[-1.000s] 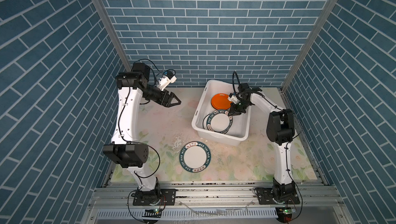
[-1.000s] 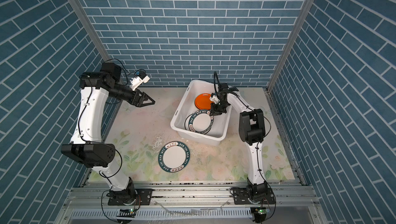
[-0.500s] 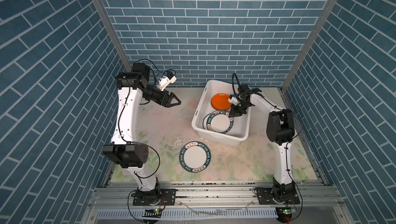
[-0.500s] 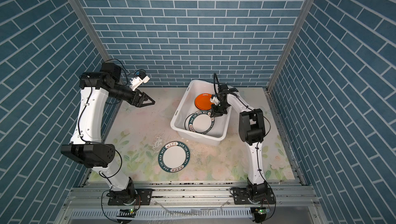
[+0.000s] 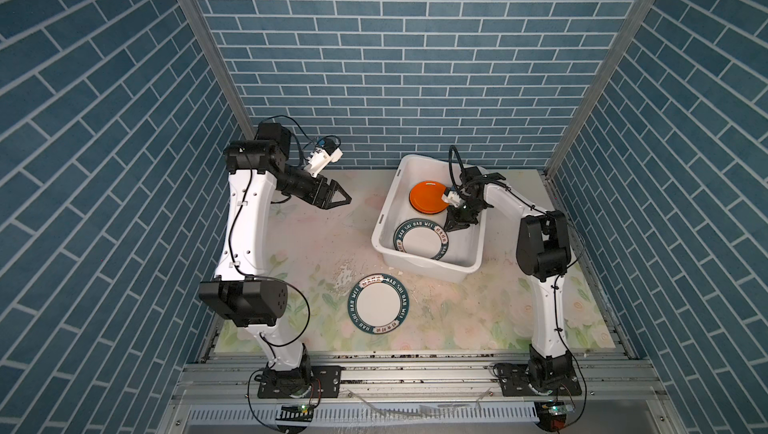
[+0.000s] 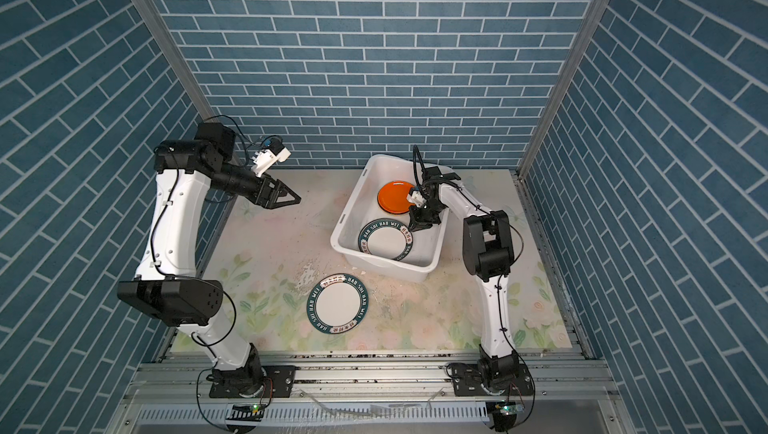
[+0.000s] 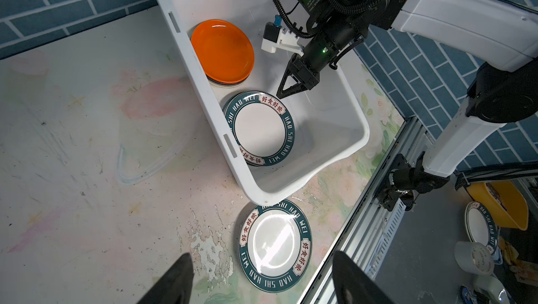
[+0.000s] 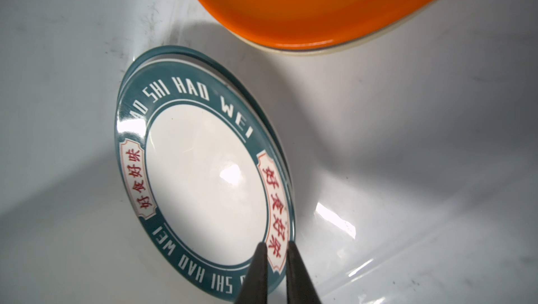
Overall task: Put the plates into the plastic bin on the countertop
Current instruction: 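Lay the green-rimmed plate flat on the cloud-emblem plate with the right gripper, then open and raise the right gripper while the left moves toward the remaining plate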
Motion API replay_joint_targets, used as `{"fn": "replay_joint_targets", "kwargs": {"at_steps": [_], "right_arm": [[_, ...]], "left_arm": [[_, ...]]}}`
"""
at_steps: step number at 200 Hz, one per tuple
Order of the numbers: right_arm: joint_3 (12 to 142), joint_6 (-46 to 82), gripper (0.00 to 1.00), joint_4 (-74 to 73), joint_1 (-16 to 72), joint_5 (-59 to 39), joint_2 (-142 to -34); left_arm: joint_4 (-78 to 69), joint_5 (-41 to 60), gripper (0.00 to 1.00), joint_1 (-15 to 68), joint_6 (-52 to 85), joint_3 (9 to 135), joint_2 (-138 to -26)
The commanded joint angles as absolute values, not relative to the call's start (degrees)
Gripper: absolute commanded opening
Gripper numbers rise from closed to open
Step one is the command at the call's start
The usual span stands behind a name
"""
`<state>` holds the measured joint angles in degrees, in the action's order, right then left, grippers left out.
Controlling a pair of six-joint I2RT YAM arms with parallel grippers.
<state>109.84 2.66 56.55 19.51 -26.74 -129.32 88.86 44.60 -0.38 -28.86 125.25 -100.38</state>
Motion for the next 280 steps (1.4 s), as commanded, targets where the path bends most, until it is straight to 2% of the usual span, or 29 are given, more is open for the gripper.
{"fn": "replay_joint_targets", "kwargs": {"at_steps": [1, 66, 89, 145, 199, 280], "right_arm": [[109.16, -0.09, 0.15, 57.92, 19.68, -26.10, -129.65], [111.66, 0.70, 0.15, 58.01, 19.62, -26.18, -129.46], [114.26, 2.39, 0.15, 58.12, 19.65, -26.71, -128.57], [116.72, 8.52, 0.15, 54.94, 19.42, -29.10, -121.85], [111.71, 14.98, 0.14, 48.99, 18.97, -32.44, -114.12], [102.46, 22.96, 0.14, 39.56, 18.72, -34.69, -106.33]], "left_arm": [[89.50, 45.00, 0.77, -0.09, -28.67, 124.68, -99.14], [89.27, 44.78, 0.79, -0.09, -28.17, 123.20, -99.08], [88.41, 45.74, 0.83, -0.09, -26.35, 116.61, -98.44], [87.78, 46.46, 0.82, -1.32, -28.42, 102.29, -98.31], [85.37, 37.86, 0.79, -1.32, -39.02, 88.73, -98.91], [80.19, 40.24, 0.75, -1.07, -39.48, 80.44, -105.43]]}}
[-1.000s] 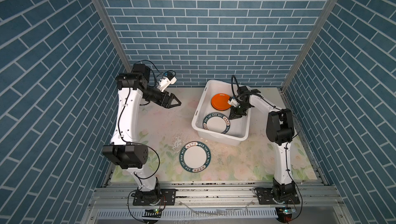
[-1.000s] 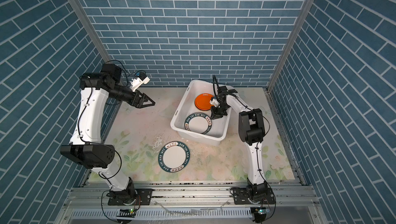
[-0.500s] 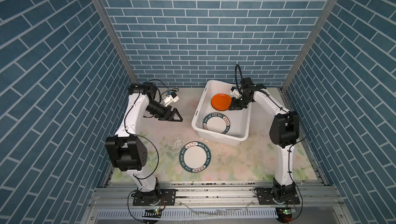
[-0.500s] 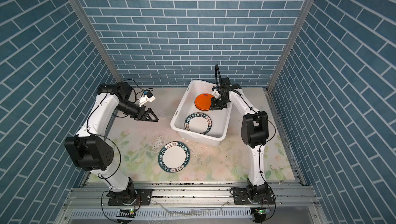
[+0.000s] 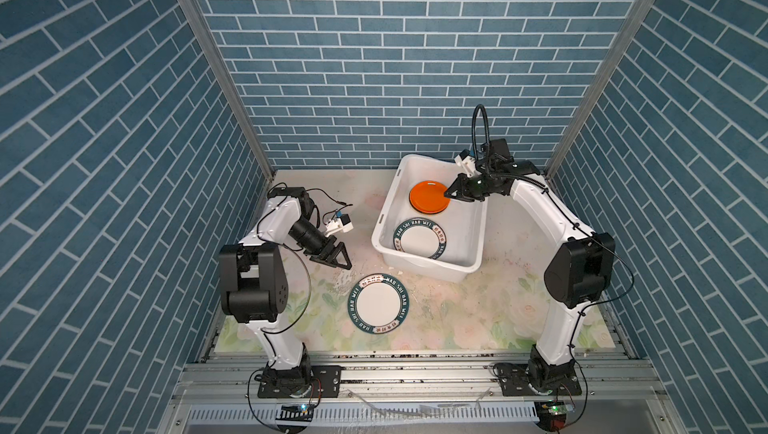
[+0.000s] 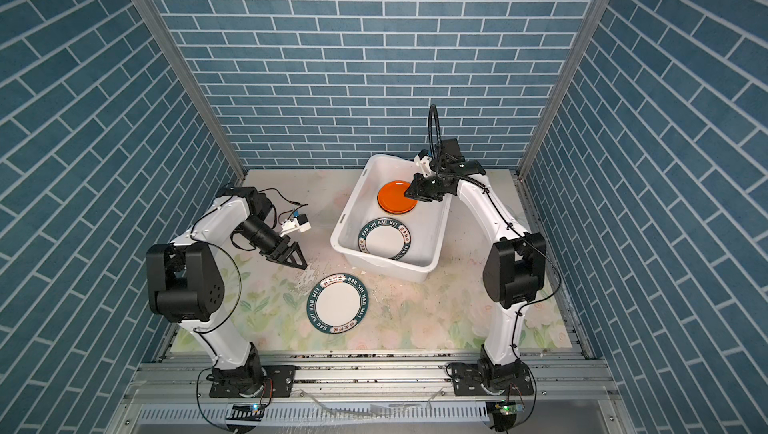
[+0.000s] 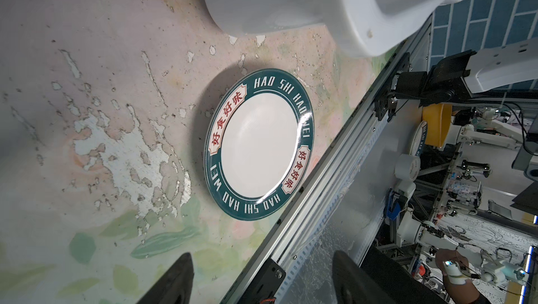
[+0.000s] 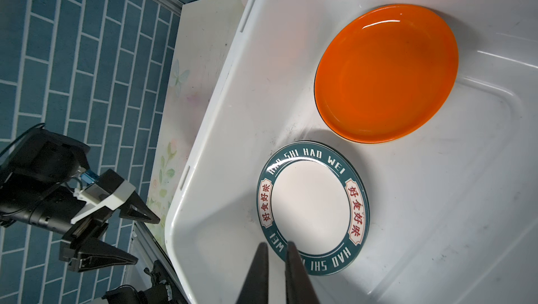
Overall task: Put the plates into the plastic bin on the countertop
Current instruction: 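Open and raise the right gripper while the left moves toward the remaining plate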
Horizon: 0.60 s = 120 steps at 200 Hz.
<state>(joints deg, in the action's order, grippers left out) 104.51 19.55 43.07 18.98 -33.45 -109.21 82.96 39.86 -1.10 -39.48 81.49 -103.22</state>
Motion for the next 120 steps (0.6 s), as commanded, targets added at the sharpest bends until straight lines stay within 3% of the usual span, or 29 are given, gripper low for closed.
{"fn": "replay_joint_targets", "kwargs": {"at_steps": [1, 120], "right_arm": [[102.34, 23.04, 0.14, 39.47, 18.72, -34.70, -106.25], [94.48, 25.40, 0.13, 36.59, 18.59, -32.78, -101.92]], "left_arm": [[80.04, 40.25, 0.75, -1.06, -39.43, 80.43, -105.63], [70.20, 41.31, 0.71, 2.63, -31.23, 73.89, -110.67]]}}
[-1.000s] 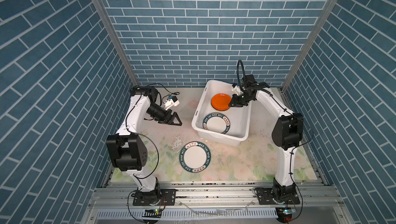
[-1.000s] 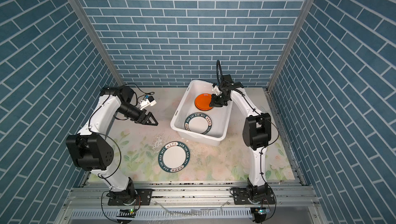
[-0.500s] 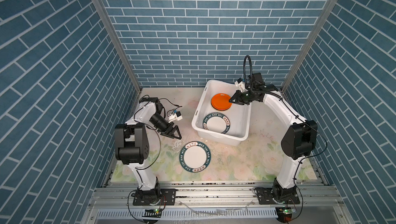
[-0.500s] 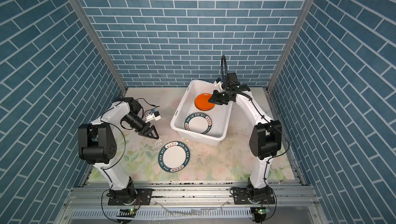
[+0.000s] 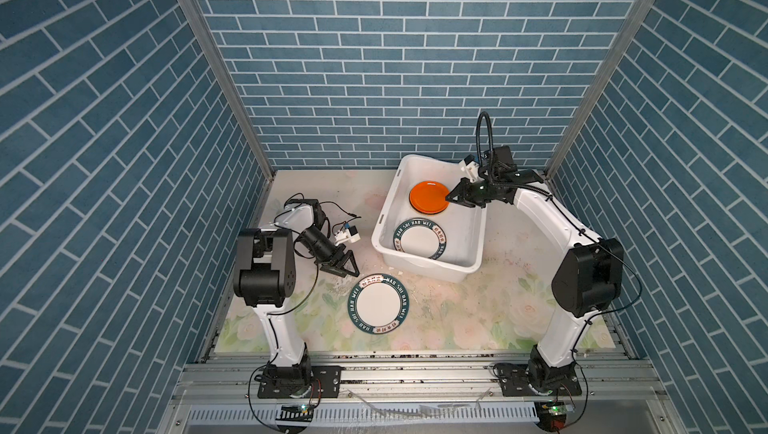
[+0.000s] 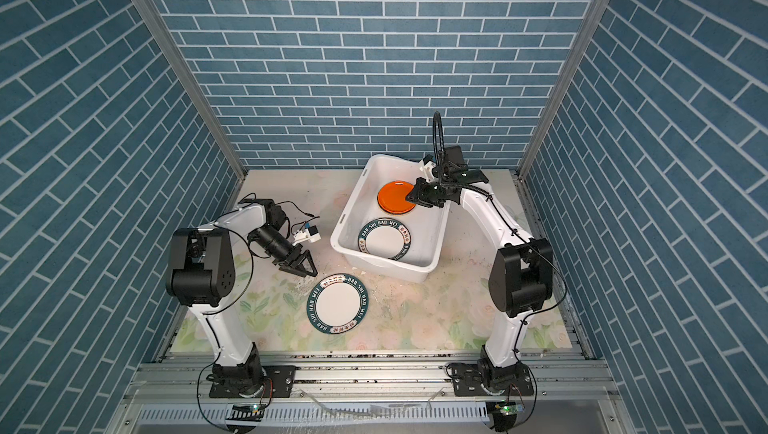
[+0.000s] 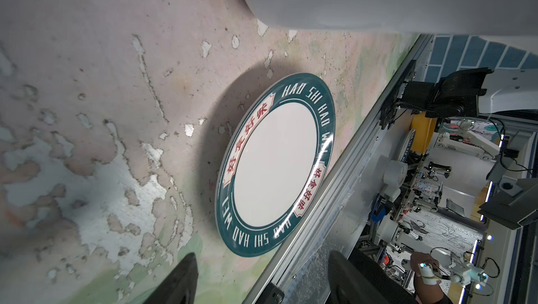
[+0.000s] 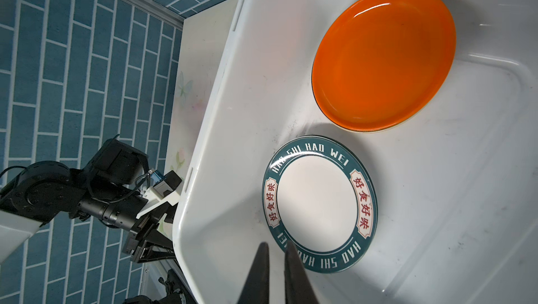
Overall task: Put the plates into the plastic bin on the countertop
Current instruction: 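Open and raise the right gripper while the left moves toward the remaining plate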
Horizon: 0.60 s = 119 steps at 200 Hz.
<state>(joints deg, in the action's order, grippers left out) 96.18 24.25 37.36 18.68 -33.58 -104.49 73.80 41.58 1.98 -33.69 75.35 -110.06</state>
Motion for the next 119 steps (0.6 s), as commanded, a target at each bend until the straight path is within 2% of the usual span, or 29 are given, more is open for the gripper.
{"fn": "replay_joint_targets", "kwargs": {"at_steps": [1, 119], "right_arm": [[94.44, 25.40, 0.13, 36.57, 18.57, -32.78, -101.89], [90.82, 25.49, 0.12, 35.86, 18.54, -32.77, -100.23]], "left_arm": [[70.08, 41.31, 0.71, 2.63, -31.13, 73.86, -110.70], [66.97, 43.06, 0.58, 5.29, -30.01, 70.12, -115.75]]}}
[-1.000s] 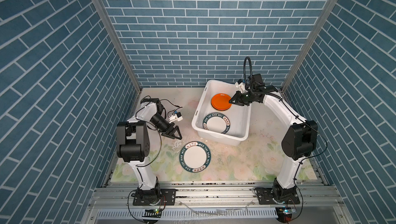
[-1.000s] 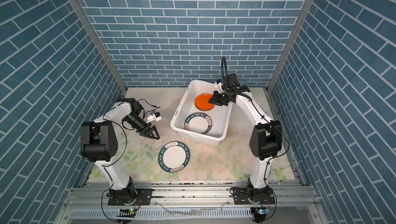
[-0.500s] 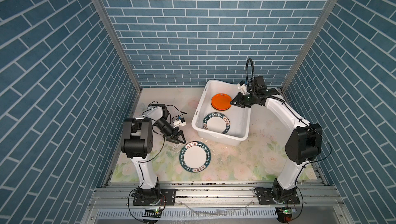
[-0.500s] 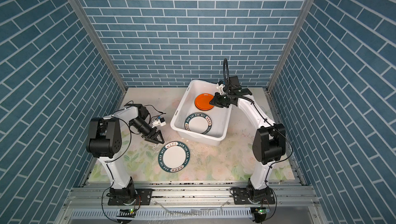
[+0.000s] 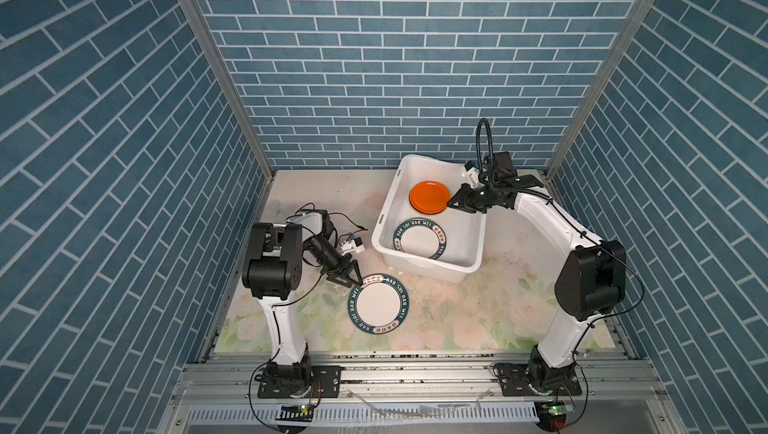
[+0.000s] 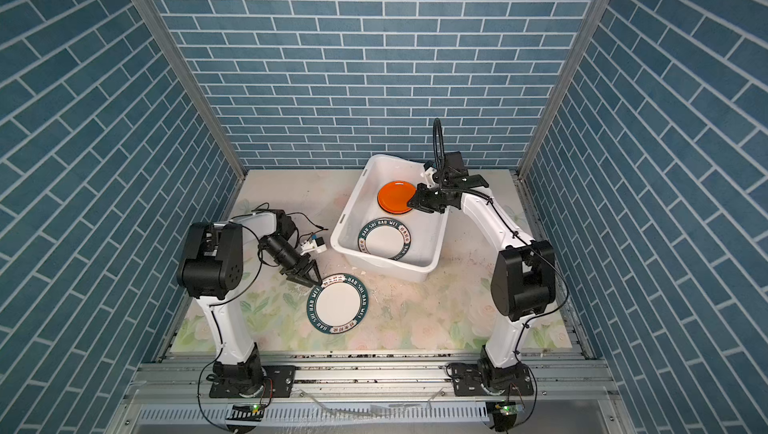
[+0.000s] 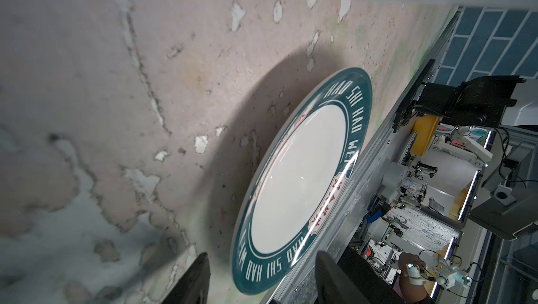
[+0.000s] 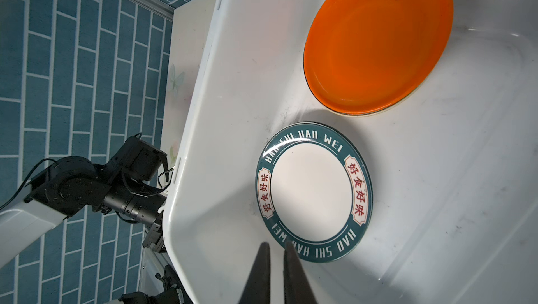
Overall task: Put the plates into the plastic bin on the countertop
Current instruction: 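Open and raise the right gripper while the left moves toward the remaining plate, then close the left gripper on the last green-rimmed plate's rim and lift it upright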
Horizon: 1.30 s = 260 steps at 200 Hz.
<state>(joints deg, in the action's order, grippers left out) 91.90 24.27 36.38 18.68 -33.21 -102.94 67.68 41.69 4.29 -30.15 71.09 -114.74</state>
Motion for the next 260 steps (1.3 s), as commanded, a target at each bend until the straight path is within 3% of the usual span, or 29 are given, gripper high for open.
{"fn": "replay_joint_targets", "kwargs": {"at_steps": [1, 84, 105, 188, 260], "right_arm": [[90.76, 25.49, 0.12, 35.86, 18.54, -32.78, -100.17], [88.49, 25.83, 0.12, 35.17, 18.46, -32.47, -98.94], [88.07, 25.93, 0.11, 35.07, 18.46, -32.43, -98.77], [86.99, 26.28, 0.10, 34.07, 18.46, -32.34, -98.60], [87.20, 26.44, 0.10, 33.24, 18.37, -32.69, -99.27]], "left_arm": [[66.97, 43.11, 0.57, 5.37, -29.94, 70.13, -115.79], [67.30, 43.68, 0.46, 6.32, -30.32, 70.42, -117.33], [67.63, 43.81, 0.39, 6.27, -30.82, 70.55, -117.73], [68.58, 44.02, 0.34, 6.33, -31.73, 71.28, -120.01], [69.58, 44.30, 0.15, 6.16, -32.16, 71.63, -119.72]]}}
